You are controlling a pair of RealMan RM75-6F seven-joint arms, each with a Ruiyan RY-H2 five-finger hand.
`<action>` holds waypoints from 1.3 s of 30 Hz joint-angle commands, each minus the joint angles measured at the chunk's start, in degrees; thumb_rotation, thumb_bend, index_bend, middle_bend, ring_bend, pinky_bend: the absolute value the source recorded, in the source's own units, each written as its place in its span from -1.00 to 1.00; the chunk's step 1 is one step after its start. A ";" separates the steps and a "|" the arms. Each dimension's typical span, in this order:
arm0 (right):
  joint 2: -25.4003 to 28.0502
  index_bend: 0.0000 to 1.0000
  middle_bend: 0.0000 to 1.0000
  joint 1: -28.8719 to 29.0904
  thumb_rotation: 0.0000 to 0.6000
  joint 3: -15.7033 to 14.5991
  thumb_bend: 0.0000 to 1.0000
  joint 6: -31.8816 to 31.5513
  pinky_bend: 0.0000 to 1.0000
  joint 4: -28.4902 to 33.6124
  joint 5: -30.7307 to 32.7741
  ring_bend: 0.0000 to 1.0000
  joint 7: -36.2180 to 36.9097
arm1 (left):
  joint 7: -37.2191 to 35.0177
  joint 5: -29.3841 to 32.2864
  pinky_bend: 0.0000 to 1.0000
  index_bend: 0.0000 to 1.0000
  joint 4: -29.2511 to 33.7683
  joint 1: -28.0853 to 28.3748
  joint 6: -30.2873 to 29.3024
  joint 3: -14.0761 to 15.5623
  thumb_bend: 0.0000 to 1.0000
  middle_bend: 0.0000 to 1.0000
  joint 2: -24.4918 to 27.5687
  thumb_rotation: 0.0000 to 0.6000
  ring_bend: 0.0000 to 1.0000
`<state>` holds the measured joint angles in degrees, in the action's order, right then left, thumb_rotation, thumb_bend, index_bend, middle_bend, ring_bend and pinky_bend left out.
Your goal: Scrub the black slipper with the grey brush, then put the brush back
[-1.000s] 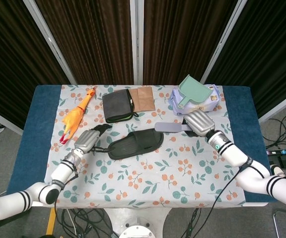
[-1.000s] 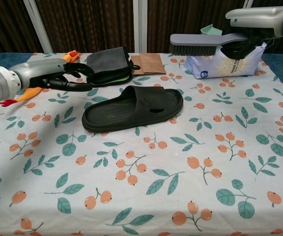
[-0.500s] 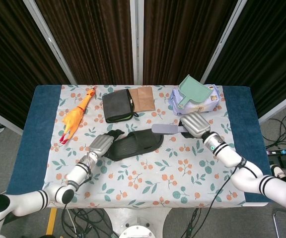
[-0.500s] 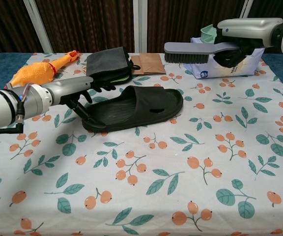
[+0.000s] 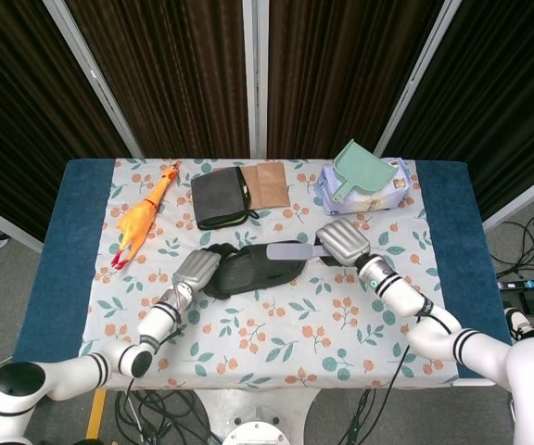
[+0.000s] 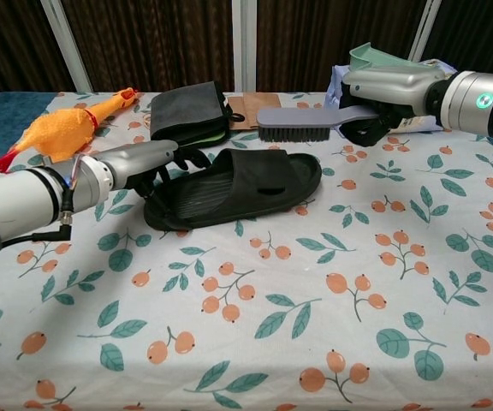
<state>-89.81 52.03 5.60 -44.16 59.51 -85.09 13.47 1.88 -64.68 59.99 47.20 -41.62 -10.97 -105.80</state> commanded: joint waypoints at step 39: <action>-7.96 1.00 1.00 4.43 1.00 -6.42 0.33 -5.81 1.00 -12.13 -10.70 1.00 0.22 | -10.25 -6.07 -0.12 -0.37 2.46 0.31 2.90 1.33 -0.88 -0.27 4.66 1.00 -0.47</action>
<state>-97.64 55.88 -0.35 -50.79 47.72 -95.44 13.38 -8.32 -70.67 62.51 47.53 -38.80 -9.72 -101.21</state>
